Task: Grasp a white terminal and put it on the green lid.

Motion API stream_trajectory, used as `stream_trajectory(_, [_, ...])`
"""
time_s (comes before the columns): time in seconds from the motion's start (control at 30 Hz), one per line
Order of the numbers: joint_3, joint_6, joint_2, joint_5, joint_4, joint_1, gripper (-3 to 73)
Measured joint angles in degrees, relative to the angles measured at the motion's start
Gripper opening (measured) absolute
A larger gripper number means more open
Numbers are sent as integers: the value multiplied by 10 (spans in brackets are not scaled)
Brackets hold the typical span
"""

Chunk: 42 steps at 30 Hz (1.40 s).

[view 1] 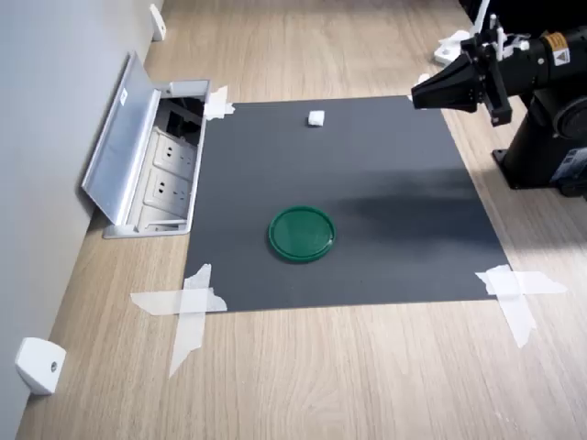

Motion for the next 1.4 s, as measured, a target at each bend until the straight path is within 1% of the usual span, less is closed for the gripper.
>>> stream_trajectory(0.2, [0,0,0,-101,0,0,-8])
stream_trajectory(0.33, [0,0,0,-128,0,0,-8])
stream_trajectory(0.53, [0,1,0,-131,0,0,-8])
stream_trajectory(0.77, [0,25,2,-78,0,0,-8])
stream_trajectory(0.87, [-3,28,28,-74,0,0,-8])
stream_trajectory(0.97, [-37,28,80,-45,0,0,-8])
stream_trajectory(1.03, [-74,27,121,-12,0,0,-8])
stream_trajectory(1.27, [-236,0,285,188,-2,0,-8])
stream_trajectory(1.4, [-295,-5,361,275,-7,0,-8])
